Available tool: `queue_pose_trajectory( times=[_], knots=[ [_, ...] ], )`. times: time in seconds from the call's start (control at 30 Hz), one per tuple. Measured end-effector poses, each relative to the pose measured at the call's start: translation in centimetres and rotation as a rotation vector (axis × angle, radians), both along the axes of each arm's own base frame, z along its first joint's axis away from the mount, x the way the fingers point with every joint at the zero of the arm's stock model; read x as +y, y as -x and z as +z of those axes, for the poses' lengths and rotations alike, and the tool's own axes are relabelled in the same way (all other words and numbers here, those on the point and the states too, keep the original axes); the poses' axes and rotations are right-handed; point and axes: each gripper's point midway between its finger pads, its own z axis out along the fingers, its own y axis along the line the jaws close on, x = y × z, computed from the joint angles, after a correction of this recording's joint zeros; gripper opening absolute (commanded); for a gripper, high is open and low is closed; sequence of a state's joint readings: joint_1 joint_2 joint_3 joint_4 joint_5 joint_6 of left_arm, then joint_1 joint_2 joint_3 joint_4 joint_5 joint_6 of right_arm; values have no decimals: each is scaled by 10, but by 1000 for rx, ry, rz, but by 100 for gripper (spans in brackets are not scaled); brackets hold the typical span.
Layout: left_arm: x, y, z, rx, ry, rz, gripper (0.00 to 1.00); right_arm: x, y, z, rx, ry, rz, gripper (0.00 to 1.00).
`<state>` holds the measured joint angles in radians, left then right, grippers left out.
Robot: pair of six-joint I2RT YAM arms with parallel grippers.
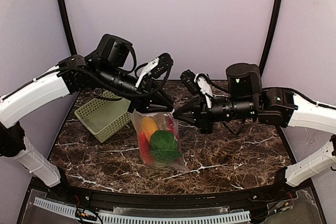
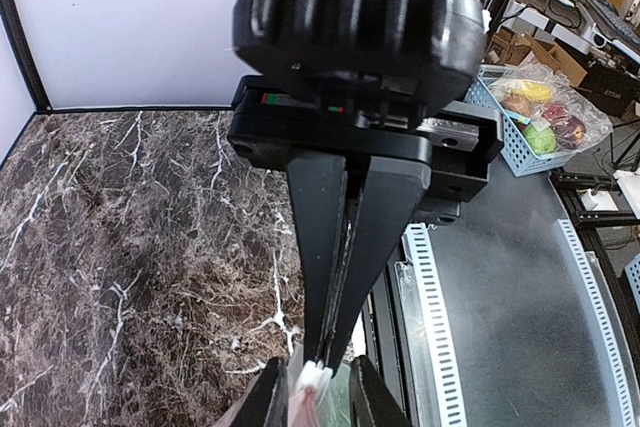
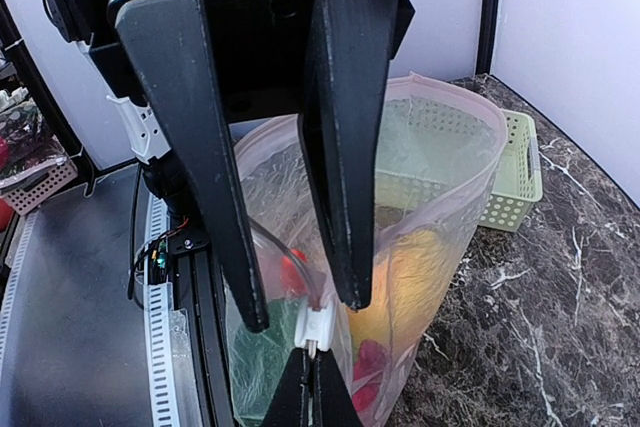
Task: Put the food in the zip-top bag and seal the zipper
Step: Hold the zipper from the zipper food storage bag.
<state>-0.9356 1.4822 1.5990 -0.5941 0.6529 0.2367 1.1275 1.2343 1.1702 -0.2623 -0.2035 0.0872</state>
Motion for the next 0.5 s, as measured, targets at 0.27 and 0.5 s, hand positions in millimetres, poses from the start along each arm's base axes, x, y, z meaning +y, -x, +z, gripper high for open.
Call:
queue_pose_trajectory(
  times=[0.27, 0.5],
  knots=[
    [-3, 2, -7, -4, -22, -9, 20, -2, 0, -5, 8, 22, -7, 0],
    [-4, 1, -13, -7, -41, -6, 20, -3, 0, -10, 15, 35, -10, 0]
  ],
)
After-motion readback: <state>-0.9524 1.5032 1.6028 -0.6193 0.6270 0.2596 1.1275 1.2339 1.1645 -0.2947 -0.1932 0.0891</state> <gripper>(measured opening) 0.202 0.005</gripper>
